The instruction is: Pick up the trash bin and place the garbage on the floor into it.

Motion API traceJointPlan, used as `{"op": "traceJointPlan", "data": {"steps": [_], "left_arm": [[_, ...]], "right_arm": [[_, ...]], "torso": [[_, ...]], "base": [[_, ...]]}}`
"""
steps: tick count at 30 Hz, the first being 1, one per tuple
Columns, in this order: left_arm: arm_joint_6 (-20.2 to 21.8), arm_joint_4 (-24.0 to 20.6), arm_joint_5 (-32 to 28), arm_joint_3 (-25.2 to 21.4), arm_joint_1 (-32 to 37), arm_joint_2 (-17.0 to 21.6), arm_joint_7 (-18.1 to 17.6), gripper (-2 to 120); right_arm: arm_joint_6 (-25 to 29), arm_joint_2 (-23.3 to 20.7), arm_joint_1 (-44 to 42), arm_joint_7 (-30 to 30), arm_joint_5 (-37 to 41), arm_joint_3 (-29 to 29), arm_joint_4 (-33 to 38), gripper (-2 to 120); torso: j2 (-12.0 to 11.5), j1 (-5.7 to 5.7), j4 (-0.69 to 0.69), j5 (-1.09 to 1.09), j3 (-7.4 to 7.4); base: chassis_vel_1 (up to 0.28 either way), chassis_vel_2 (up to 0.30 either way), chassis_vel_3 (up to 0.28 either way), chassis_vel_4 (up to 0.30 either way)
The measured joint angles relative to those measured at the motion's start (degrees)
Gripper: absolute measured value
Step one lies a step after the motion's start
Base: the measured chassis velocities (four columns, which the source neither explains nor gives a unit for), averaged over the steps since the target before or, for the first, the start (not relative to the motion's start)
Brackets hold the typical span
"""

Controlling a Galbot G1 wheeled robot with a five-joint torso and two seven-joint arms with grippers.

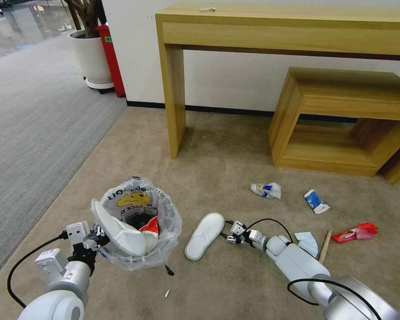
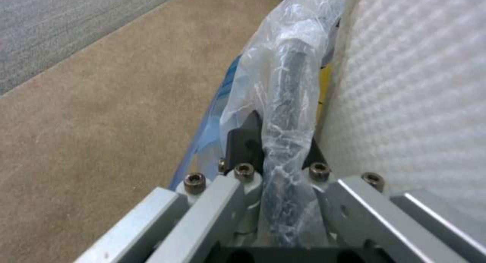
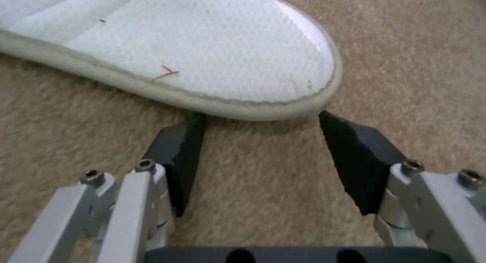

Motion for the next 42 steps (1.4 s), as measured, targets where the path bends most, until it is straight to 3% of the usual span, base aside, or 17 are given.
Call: {"op": "traceJointPlan", "data": {"steps": [3, 5, 13, 30, 42], "left_arm": [[-0.09, 0.18, 0.0, 0.0, -0.09, 0.0, 0.0, 3], [-0.17, 0.37, -0.02, 0.03, -0.23, -0.02, 0.01, 3], [-0.62, 0.77, 0.03, 0.15, -0.44, -0.33, 0.02, 3], [-1.84, 0.81, 0.54, 0.16, -0.42, -1.2, 0.01, 3], [-2.56, 1.7, 1.25, 0.29, -0.78, -1.8, -0.02, 3]], "right_arm": [[0.01, 0.03, 0.08, 0.54, -0.38, 0.03, 0.33, 61], [0.2, -0.02, 0.18, 0.96, -1.09, 0.06, 1.37, 72], [1.8, -0.11, 0.38, 2.72, -5.7, -0.43, 5.06, 97], [5.23, -0.31, -0.75, 4.69, -8.75, -3.5, 11.91, 100], [7.11, 0.76, -0.6, 4.99, -9.86, -4.51, 11.88, 96]], "torso": [[0.0, 0.0, 0.0, 0.0, 0.0], [0.0, 0.0, 0.0, 0.0, 0.0], [-0.01, 0.0, 0.01, 0.0, 0.0], [0.0, 0.0, 0.01, 0.0, 0.0], [0.0, 0.0, 0.01, 0.0, 0.0]], "base": [[0.0, 0.0, 0.0, 0.0], [0.0, 0.0, 0.0, 0.0], [0.0, 0.0, 0.0, 0.0], [0.0, 0.0, 0.0, 0.0], [0.0, 0.0, 0.0, 0.0]]}}
